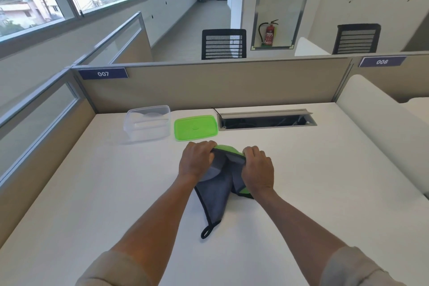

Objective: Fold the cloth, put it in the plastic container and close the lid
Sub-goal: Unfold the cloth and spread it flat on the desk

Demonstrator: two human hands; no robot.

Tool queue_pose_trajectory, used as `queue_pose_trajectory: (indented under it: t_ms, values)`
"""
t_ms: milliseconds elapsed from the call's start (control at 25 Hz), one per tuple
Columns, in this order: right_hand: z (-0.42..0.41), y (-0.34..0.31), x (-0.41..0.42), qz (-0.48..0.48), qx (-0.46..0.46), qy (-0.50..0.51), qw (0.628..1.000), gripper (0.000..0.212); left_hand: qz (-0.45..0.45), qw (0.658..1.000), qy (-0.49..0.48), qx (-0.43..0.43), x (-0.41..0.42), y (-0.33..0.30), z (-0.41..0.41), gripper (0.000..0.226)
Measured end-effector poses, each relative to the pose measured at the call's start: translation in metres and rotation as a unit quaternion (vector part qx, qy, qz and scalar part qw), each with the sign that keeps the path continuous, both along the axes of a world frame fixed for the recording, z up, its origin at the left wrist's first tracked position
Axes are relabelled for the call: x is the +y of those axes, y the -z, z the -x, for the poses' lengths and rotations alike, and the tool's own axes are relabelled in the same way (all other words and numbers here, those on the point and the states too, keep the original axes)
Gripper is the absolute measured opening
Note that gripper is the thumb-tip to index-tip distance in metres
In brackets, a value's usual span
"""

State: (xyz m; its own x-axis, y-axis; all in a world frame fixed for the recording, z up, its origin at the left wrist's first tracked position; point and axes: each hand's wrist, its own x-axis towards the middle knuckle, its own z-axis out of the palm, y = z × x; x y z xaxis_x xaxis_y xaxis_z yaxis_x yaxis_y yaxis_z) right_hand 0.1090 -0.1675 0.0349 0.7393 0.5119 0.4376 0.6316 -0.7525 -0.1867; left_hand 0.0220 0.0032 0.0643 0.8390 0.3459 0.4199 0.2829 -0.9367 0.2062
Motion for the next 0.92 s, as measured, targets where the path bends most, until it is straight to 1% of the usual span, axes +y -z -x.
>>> queue_pose_trajectory:
  t_ms: [80, 240, 440, 640, 720, 920]
  values:
    - [-0.007, -0.007, -0.005, -0.006, 0.002, 0.0, 1.0, 0.027, -0.004, 1.0, -0.007, -0.005, 0.009, -0.007, 0.005, 0.025]
    - [-0.018, -0.028, -0.01, -0.052, 0.01, -0.012, 0.999, 0.035, 0.015, 0.999, -0.047, 0.007, 0.025, -0.017, 0.014, 0.016]
    - [-0.035, -0.061, -0.017, -0.077, 0.002, -0.005, 0.997, 0.035, 0.049, 0.995, -0.09, 0.019, 0.042, -0.02, 0.027, 0.012]
    - [-0.052, -0.094, -0.029, -0.063, -0.037, 0.008, 0.997, 0.037, 0.08, 0.99, -0.114, -0.019, 0.057, -0.04, 0.036, 0.01]
    - [-0.056, -0.107, -0.031, -0.06, -0.047, 0.021, 0.997, 0.039, 0.085, 0.988, -0.118, -0.048, 0.06, -0.055, 0.034, 0.011]
    - [-0.053, -0.143, -0.042, -0.113, -0.048, 0.042, 0.992, 0.036, 0.102, 0.981, -0.117, -0.12, 0.055, -0.098, 0.036, 0.011]
